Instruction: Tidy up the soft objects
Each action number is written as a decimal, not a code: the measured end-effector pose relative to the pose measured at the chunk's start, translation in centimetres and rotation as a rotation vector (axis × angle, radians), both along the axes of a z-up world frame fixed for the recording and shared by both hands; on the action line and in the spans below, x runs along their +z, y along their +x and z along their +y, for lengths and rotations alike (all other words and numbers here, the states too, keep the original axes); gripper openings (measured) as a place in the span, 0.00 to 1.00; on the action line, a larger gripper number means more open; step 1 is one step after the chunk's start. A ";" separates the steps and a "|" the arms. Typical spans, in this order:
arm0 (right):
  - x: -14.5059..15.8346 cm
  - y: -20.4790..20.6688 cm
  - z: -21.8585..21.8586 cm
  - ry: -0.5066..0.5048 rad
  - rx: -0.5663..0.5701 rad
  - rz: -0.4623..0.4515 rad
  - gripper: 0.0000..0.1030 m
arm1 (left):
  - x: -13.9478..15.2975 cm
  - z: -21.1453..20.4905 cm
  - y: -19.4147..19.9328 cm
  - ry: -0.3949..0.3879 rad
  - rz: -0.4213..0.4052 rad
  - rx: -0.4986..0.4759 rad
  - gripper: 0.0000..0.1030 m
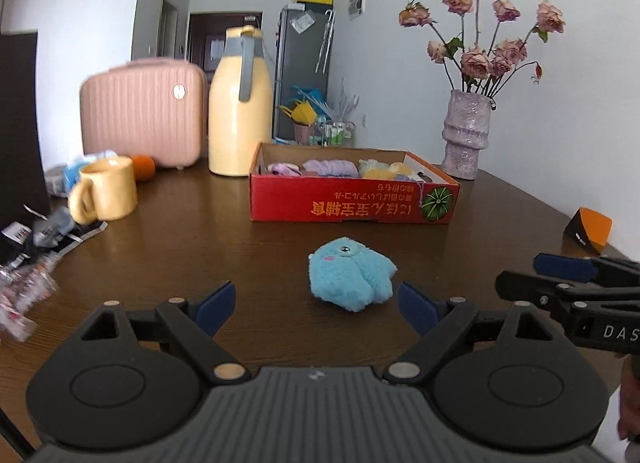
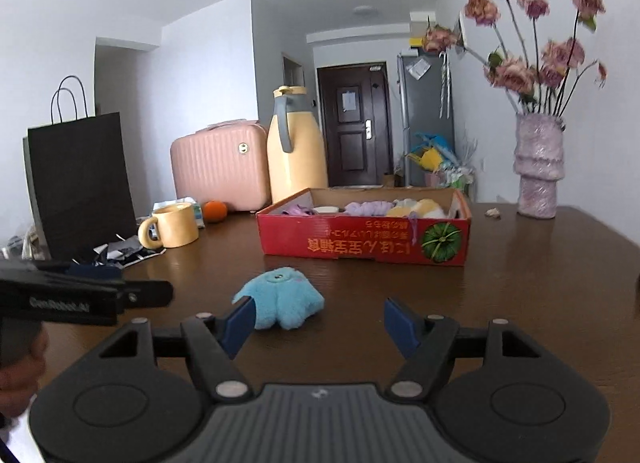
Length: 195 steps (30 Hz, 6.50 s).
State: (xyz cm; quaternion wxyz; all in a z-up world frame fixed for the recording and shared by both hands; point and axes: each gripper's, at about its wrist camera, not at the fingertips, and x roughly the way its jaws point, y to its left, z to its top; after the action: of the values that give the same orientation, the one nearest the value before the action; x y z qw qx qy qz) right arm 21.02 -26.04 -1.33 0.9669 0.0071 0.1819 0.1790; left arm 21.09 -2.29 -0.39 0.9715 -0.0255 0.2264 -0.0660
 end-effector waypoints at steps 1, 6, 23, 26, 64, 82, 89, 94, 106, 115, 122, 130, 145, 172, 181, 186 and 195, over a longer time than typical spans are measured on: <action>-0.1 0.5 0.0 0.011 0.006 0.011 0.68 | -0.3 0.0 0.8 -0.014 0.014 -0.004 0.87; -0.7 4.1 0.6 0.028 0.018 0.066 0.66 | -1.5 -0.1 4.5 -0.057 0.061 -0.035 0.82; -3.9 18.5 2.9 0.153 0.132 0.302 0.44 | -4.9 1.2 13.3 -0.158 0.214 -0.045 0.52; -5.0 18.8 2.6 0.217 0.144 0.357 0.41 | -4.9 2.4 13.2 -0.179 0.208 -0.025 0.53; -3.7 7.9 -2.2 0.340 0.006 0.346 0.27 | -3.0 -2.6 7.5 -0.304 0.225 -0.256 0.23; 3.4 32.5 -0.8 0.290 0.007 0.327 0.27 | 1.4 -2.1 33.8 -0.294 0.282 -0.195 0.23; -0.8 38.4 0.7 0.257 -0.048 0.530 0.28 | -1.9 -1.4 36.6 -0.251 0.396 -0.174 0.22; -1.4 38.7 1.2 0.248 -0.041 0.529 0.30 | -1.4 -1.0 36.3 -0.243 0.395 -0.172 0.25; 6.6 32.4 -1.0 0.101 -0.091 0.307 0.57 | 6.7 -0.2 27.5 -0.024 0.126 -0.090 0.51; 8.6 23.0 -2.9 -0.095 -0.165 0.027 0.89 | 6.7 -0.2 18.9 0.076 -0.128 0.098 0.82; 7.0 18.8 -3.3 -0.131 -0.245 -0.114 0.98 | 6.4 -0.5 15.4 0.093 -0.178 0.098 0.85; 7.2 15.5 -3.6 -0.065 -0.249 -0.146 0.98 | 6.7 -0.7 12.0 0.087 -0.207 0.084 0.89; 4.8 1.2 -2.9 -0.011 -0.224 -0.205 0.99 | 3.7 -0.8 -4.0 0.075 -0.256 0.090 0.93; -0.1 -16.5 0.7 -0.005 -0.178 -0.187 1.00 | 0.5 1.6 -19.0 0.140 -0.295 0.111 0.98; -0.1 -16.4 0.6 -0.001 -0.180 -0.185 1.00 | 0.6 2.0 -18.9 0.138 -0.296 0.115 0.98; -0.2 -16.4 0.4 0.005 -0.190 -0.187 1.00 | 0.5 1.9 -18.9 0.137 -0.292 0.111 0.98; -0.3 -16.1 0.3 0.005 -0.193 -0.175 1.00 | 0.4 1.9 -18.8 0.134 -0.287 0.103 0.98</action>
State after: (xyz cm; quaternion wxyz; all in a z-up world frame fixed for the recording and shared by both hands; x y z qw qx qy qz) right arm 4.89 -25.73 -1.59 0.9918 0.0113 0.0950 0.0853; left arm 2.29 -0.35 0.04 0.9954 0.0376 0.0876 -0.0039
